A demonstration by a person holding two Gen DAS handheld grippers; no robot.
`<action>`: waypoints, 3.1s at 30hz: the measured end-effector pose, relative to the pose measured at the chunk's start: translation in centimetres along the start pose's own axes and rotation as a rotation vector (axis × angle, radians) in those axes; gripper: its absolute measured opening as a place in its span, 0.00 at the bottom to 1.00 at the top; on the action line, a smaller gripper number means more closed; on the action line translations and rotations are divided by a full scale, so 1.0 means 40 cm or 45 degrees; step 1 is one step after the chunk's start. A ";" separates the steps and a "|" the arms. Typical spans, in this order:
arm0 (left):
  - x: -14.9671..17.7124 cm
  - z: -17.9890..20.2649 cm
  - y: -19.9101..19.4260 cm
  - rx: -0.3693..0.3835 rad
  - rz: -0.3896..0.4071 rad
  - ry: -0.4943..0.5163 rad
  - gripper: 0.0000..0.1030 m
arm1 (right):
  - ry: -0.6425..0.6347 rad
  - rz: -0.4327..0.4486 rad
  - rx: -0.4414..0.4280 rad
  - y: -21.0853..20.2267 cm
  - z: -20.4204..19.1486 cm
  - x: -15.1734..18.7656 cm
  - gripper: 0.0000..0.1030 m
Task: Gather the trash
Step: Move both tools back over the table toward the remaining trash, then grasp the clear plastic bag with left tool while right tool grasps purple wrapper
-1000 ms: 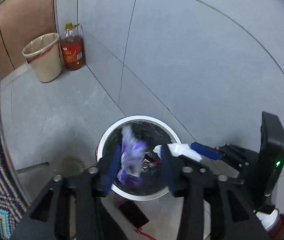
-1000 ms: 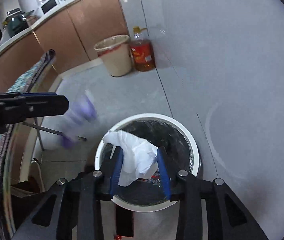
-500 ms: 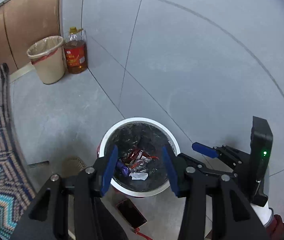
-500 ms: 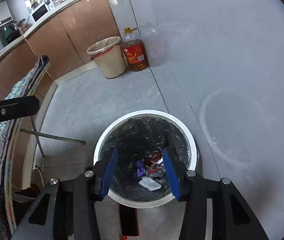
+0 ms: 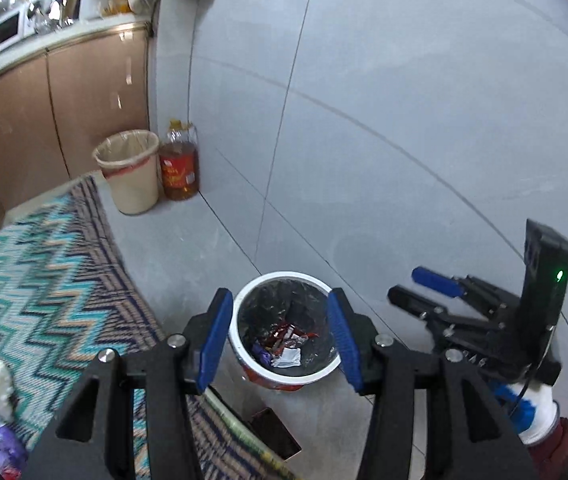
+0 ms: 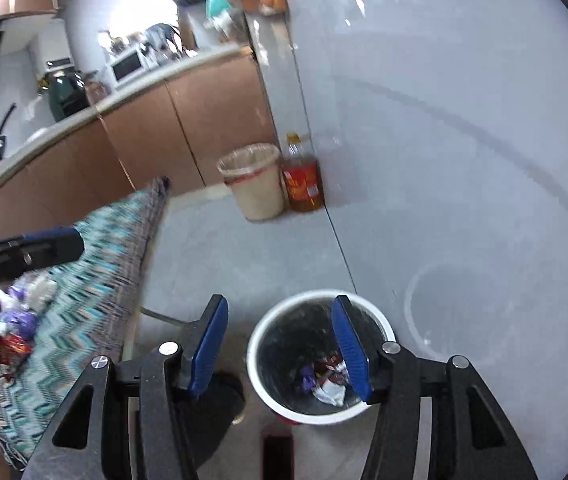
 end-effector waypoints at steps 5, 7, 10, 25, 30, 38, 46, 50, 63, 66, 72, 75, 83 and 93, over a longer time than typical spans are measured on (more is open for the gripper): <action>0.021 -0.020 -0.156 -0.049 0.108 0.021 0.46 | -0.078 0.109 -0.063 -0.096 -0.104 -0.044 0.51; 0.031 -0.040 -0.231 -0.064 0.154 0.018 0.46 | -0.106 0.145 -0.085 -0.128 -0.146 -0.053 0.53; 0.049 -0.073 -0.324 -0.092 0.214 0.008 0.46 | -0.150 0.207 -0.124 -0.178 -0.215 -0.071 0.54; 0.198 -0.382 -0.699 -0.325 0.457 -0.188 0.55 | -0.359 0.379 -0.305 -0.323 -0.504 -0.125 0.61; 0.265 -0.518 -0.776 -0.398 0.500 -0.310 0.55 | -0.401 0.362 -0.357 -0.293 -0.566 -0.138 0.61; 0.373 -0.704 -0.815 -0.476 0.516 -0.495 0.55 | -0.437 0.235 -0.449 -0.161 -0.675 -0.131 0.61; 0.481 -0.886 -0.756 -0.514 0.448 -0.683 0.55 | -0.491 0.067 -0.555 0.000 -0.802 -0.098 0.60; 0.525 -0.970 -0.707 -0.525 0.402 -0.794 0.55 | -0.504 -0.047 -0.613 0.093 -0.853 -0.067 0.54; 0.577 -1.119 -0.555 -0.496 0.261 -0.965 0.55 | -0.490 -0.321 -0.705 0.351 -0.938 0.013 0.52; 0.569 -1.136 -0.524 -0.478 0.243 -0.983 0.55 | -0.482 -0.349 -0.714 0.381 -0.939 0.021 0.52; 0.552 -1.167 -0.474 -0.426 0.223 -1.035 0.55 | -0.480 -0.386 -0.732 0.418 -0.951 0.033 0.52; 0.546 -1.180 -0.455 -0.432 0.210 -1.045 0.55 | -0.475 -0.397 -0.742 0.430 -0.956 0.035 0.50; 0.552 -1.197 -0.430 -0.449 0.196 -1.058 0.53 | -0.474 -0.421 -0.753 0.454 -0.961 0.038 0.37; 0.560 -1.201 -0.428 -0.445 0.210 -1.049 0.36 | -0.479 -0.447 -0.752 0.474 -0.975 0.050 0.16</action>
Point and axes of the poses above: each gripper's, at about its wrist camera, not at the fingertips, and y roughly the way its jaws point, z to its right, x to its underside, the point moved 2 cm from there along y, roughly the way its jaws point, and after that the axes turned 1 degree about -y, right-handed, at the moved point
